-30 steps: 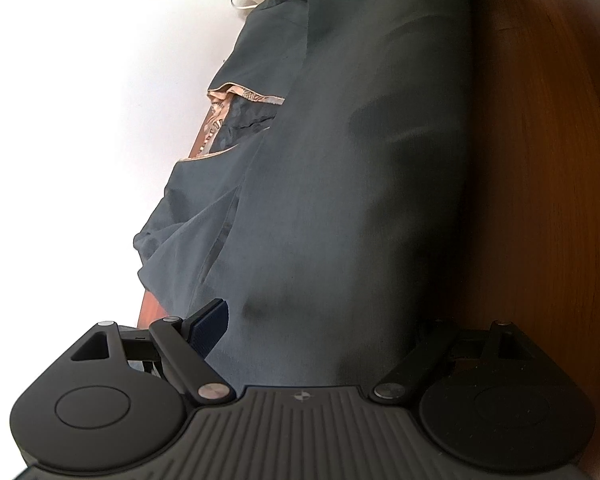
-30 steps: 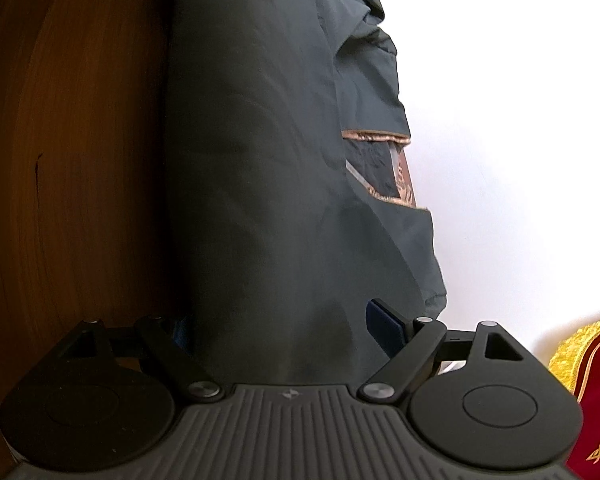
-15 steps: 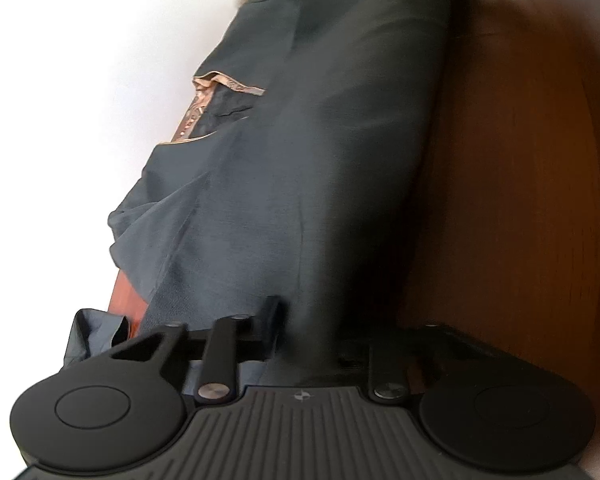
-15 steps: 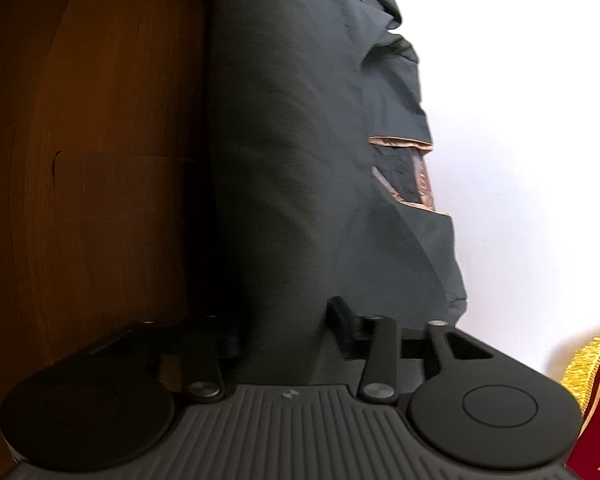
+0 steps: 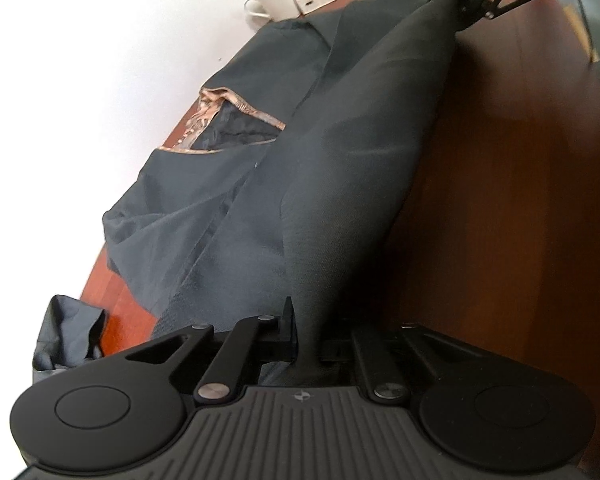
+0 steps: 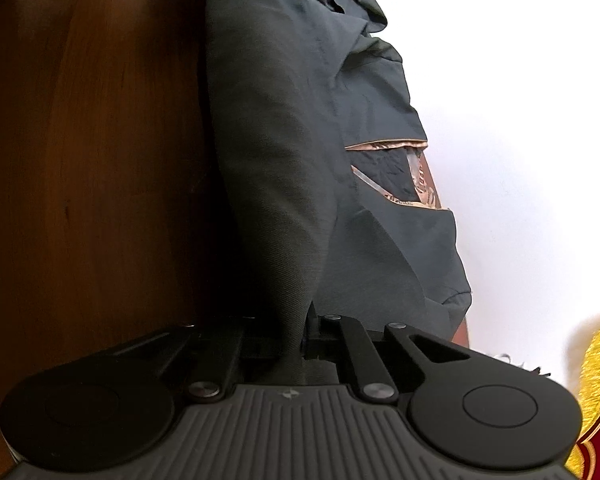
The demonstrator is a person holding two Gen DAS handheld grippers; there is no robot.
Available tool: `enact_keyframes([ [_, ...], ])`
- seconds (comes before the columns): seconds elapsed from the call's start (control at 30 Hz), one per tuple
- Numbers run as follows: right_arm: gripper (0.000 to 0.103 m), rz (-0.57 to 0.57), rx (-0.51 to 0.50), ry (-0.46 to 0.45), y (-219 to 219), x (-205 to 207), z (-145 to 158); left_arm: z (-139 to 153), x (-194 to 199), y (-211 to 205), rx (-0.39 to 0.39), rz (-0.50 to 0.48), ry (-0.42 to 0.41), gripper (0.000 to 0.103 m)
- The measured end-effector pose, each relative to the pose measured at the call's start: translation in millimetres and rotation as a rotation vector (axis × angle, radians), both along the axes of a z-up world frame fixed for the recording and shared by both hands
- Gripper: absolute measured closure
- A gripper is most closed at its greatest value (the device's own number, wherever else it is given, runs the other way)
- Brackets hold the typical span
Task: Fold clothes
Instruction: 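Grasp the blazer end with both grippers and lift it up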
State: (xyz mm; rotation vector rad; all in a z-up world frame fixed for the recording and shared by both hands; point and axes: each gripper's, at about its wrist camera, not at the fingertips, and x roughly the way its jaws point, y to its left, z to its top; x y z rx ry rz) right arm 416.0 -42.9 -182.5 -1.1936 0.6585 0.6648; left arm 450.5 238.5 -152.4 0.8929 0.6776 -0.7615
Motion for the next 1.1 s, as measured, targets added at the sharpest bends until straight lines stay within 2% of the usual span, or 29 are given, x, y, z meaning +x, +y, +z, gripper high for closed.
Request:
enact_keyframes([
  [0.17,0.096,-0.012,0.055,0.094,-10,-17,23,16,-15,5,-0.036,-0.029,0.142,0.098],
  [0.27,0.096,-0.023,0.088,0.169,-16,-31,37,27,-28,8,-0.073,-0.041,0.292,0.098],
  [0.47,0.096,-0.023,0.125,0.313,-23,-60,56,44,-47,14,-0.103,-0.058,0.435,0.098],
  [0.63,0.096,-0.026,0.163,0.426,-28,-72,80,69,-40,15,-0.109,-0.037,0.511,0.098],
  [0.87,0.096,-0.015,0.198,0.511,-37,-37,121,101,28,17,-0.144,0.004,0.546,0.098],
  [0.93,0.096,-0.011,0.209,0.531,-39,-10,133,106,46,14,-0.15,0.017,0.565,0.098],
  [1.1,0.096,-0.017,0.207,0.611,-34,57,137,103,88,12,-0.168,0.049,0.646,0.098],
])
